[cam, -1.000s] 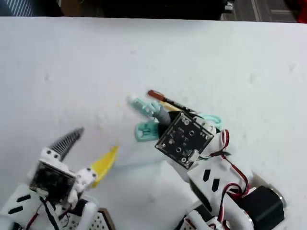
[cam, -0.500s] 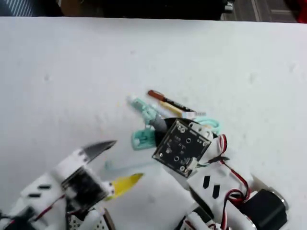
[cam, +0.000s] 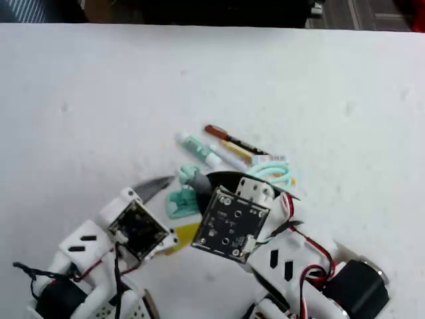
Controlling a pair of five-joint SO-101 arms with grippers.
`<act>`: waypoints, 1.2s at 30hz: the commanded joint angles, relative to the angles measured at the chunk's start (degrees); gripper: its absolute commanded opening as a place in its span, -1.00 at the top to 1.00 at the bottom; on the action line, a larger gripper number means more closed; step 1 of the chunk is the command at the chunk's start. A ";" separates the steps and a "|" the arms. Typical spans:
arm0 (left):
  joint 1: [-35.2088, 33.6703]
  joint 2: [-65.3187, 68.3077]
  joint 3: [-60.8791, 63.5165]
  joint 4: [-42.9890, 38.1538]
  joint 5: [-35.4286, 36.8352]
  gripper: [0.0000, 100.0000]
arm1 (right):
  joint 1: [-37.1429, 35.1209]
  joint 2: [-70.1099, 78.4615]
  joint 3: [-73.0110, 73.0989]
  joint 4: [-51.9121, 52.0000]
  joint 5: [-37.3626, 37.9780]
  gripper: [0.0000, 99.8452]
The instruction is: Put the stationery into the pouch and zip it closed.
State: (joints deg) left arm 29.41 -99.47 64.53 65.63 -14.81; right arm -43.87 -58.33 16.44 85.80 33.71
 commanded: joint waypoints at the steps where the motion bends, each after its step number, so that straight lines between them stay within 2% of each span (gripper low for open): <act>1: 5.14 -0.40 -0.26 -1.93 6.51 0.32 | -0.22 1.45 0.00 -1.71 0.97 0.97; 4: 4.97 -0.40 0.35 -3.60 8.18 0.41 | 0.40 1.54 0.00 -3.38 1.05 0.97; 8: 2.86 -0.40 2.90 -8.35 8.09 0.64 | 4.09 3.38 -0.18 -6.81 0.97 0.97; 12: -0.48 -0.40 8.44 -18.11 8.09 0.95 | 6.81 8.75 -1.41 -8.22 -1.23 0.97; 18: -6.11 -0.04 15.21 -37.01 8.26 0.95 | 6.73 14.11 -13.27 -2.86 -2.11 0.97; 21: -8.13 -0.13 19.25 -41.67 9.49 0.95 | 6.73 15.34 -17.05 0.92 -2.11 0.97; 25: -7.96 -0.40 21.10 -39.03 16.44 0.95 | 6.64 16.31 -16.97 4.44 -2.20 0.97; 29: -7.78 -0.40 16.26 -29.98 15.56 0.94 | 6.64 16.04 -16.97 5.23 -2.20 0.97; 36: -6.02 -0.40 11.69 -14.51 15.91 0.50 | 6.64 17.45 -15.82 2.15 -2.29 0.97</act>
State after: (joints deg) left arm 21.76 -99.56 79.82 43.38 0.31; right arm -37.71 -41.27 1.58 89.93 31.87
